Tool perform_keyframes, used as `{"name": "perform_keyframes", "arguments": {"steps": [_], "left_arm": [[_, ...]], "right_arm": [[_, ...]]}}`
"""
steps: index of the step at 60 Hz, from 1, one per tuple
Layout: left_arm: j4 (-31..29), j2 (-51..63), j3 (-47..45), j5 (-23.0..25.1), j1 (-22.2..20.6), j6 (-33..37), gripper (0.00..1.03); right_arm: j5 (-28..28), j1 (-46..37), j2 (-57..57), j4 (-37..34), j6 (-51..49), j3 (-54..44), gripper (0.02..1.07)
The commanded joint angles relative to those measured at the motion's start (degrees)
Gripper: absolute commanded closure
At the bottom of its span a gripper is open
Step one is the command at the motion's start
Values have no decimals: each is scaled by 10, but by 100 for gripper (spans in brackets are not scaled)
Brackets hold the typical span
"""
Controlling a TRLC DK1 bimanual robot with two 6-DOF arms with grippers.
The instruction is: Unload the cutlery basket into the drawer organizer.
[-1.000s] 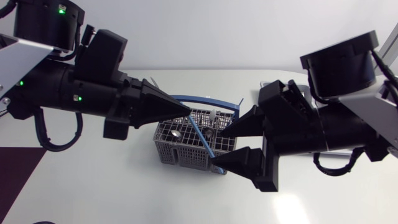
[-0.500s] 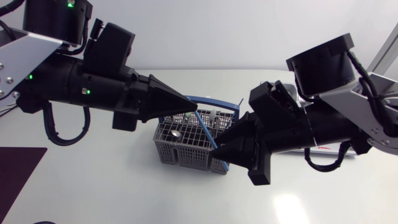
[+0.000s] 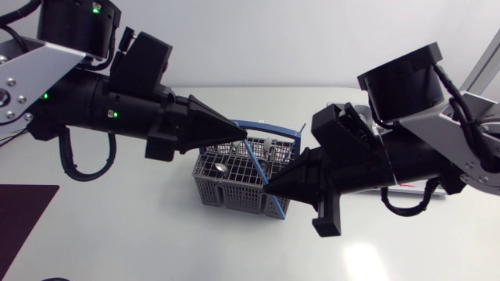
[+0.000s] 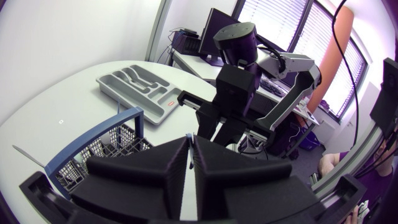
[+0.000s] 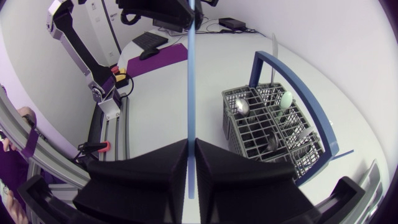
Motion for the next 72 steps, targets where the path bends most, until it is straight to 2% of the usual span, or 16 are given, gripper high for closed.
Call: {"name": "perform_keyframes", "arguments": {"steps": [1, 3, 7, 13, 23, 30, 36, 50, 57, 62, 72], "left_arm": [[3, 6, 29, 9, 10, -11, 58], [3, 6, 31, 9, 12, -14, 50], [4, 5, 36, 9, 13, -17, 50], [7, 4, 45, 8, 19, -22, 23], [11, -3, 61, 6, 45, -24, 6], [18, -8, 60, -21, 63, -24, 6], [29, -15, 52, -67, 62, -21, 6], [37, -18, 21, -165, 35, 7, 6], [38, -23, 2, -224, 12, 32, 6], [39, -28, -12, -260, -1, 50, 6], [40, -34, -19, -276, -5, 60, 6]], "right_arm": [[-4, 8, 5, -16, -2, 4, 101], [-4, 9, 0, -19, -2, 4, 101], [-4, 10, -7, -24, -2, 0, 101], [2, 8, -22, -42, -2, -3, 101], [9, -31, -75, -99, -16, -7, 101], [2, -95, -111, -145, -39, -3, 101], [-17, -173, -124, -174, -57, 3, 101], [-38, -362, -38, -138, -53, 18, 101], [-19, -423, 58, -89, -26, 44, 101], [22, -440, 138, -53, -3, 69, 101], [78, -448, 270, -12, 36, 122, 101]]}}
